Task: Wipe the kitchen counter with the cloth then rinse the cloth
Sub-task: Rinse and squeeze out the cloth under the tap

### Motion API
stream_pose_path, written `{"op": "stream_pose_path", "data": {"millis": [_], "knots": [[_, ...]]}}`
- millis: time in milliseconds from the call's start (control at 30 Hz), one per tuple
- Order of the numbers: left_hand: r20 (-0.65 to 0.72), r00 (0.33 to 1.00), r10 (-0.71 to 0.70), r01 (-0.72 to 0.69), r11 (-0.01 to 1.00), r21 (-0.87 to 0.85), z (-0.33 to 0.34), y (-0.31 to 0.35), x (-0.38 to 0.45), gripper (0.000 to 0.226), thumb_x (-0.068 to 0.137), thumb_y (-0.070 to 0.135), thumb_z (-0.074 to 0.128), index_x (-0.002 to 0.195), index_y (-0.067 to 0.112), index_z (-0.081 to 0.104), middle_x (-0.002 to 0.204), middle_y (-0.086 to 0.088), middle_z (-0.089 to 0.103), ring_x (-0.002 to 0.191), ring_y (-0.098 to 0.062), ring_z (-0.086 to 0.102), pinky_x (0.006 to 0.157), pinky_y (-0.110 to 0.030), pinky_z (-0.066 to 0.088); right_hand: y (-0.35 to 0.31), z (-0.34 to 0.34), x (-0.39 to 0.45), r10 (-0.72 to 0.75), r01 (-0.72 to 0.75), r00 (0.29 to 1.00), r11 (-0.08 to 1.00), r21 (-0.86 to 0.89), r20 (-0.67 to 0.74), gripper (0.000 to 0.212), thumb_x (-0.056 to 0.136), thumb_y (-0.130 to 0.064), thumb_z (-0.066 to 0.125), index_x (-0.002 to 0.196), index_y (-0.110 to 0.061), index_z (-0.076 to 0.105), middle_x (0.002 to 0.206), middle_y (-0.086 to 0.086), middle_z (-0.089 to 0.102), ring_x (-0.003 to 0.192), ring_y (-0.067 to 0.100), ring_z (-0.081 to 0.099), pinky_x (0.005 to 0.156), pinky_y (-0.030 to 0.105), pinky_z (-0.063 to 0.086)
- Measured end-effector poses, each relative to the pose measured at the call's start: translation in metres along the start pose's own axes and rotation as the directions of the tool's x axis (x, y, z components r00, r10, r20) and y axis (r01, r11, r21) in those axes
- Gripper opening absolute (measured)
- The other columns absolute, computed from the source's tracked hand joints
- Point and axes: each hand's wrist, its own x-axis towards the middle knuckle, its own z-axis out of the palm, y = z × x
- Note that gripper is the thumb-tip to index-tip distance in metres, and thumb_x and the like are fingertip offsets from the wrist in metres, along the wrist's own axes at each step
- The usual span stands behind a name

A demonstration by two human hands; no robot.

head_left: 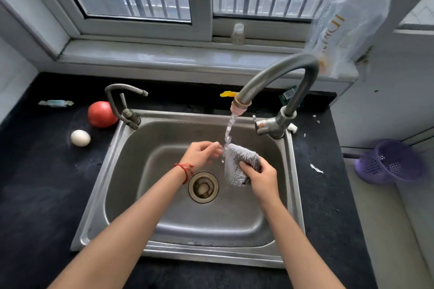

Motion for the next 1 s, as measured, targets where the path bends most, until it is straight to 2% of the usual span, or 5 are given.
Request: {"op": "stream_pose_path", "data": {"millis": [267,433,567,800,1000], "knots": [[0.118,0.97,-0.213,0.241,0.772,-0.587,0.017,-0.022,-0.013,0.02,0.093,0.021,0.048,0.094,0.008,0.063,0.078,-0.005,0.07,0.062,-0.014,0.069,0.057,-0.032,0.059,0.022,0.041,0.039,0.159,-0.172,0.983,0.973,0.153,0.097,0.028,0.085,0.002,0.057,0.111,-0.007,0.054,0.099,0.008,0.063,0.098,0.026,0.057,0.087,0.039,0.05],[-0.079,0.958,-0.274,0.205,0.854,-0.479,0.021,-0.037,-0.002,0.007,0.086,0.018,0.062,0.08,0.014,0.064,0.083,-0.011,0.066,0.077,-0.023,0.064,0.075,-0.041,0.056,0.031,0.044,0.048,0.04,-0.028,0.997,0.979,-0.2,0.059,0.022,0.078,-0.012,0.068,0.093,-0.026,0.06,0.097,0.007,0.066,0.091,0.02,0.061,0.082,0.033,0.051],[-0.213,0.923,-0.32,0.218,0.892,-0.397,0.025,-0.047,0.005,0.015,0.083,0.014,0.065,0.07,0.017,0.058,0.071,-0.002,0.061,0.064,-0.012,0.057,0.059,-0.02,0.05,0.039,0.043,0.055,-0.081,0.067,0.997,0.884,-0.462,-0.01,0.01,0.076,-0.015,0.07,0.082,-0.01,0.064,0.087,0.004,0.06,0.082,0.016,0.053,0.069,0.022,0.037],[-0.286,0.926,-0.246,0.191,0.959,-0.207,0.03,-0.054,0.013,0.043,0.085,0.005,0.057,0.127,0.002,0.049,0.126,-0.01,0.054,0.12,-0.021,0.049,0.098,-0.025,0.039,0.048,0.051,0.066,0.054,-0.04,0.998,0.954,-0.297,0.037,0.022,0.085,-0.011,0.06,0.069,-0.021,0.05,0.068,-0.005,0.057,0.068,0.014,0.054,0.068,0.029,0.044],[0.016,0.998,-0.052,0.054,0.986,-0.16,0.032,-0.056,0.005,0.061,0.06,0.012,0.06,0.121,0.007,0.055,0.109,-0.001,0.06,0.102,-0.013,0.056,0.089,-0.015,0.045,0.043,0.049,0.079,0.456,-0.451,0.889,0.887,0.099,-0.034,0.02,0.089,-0.021,0.058,0.087,-0.002,0.063,0.079,0.013,0.066,0.072,0.024,0.062,0.068,0.034,0.053]]}}
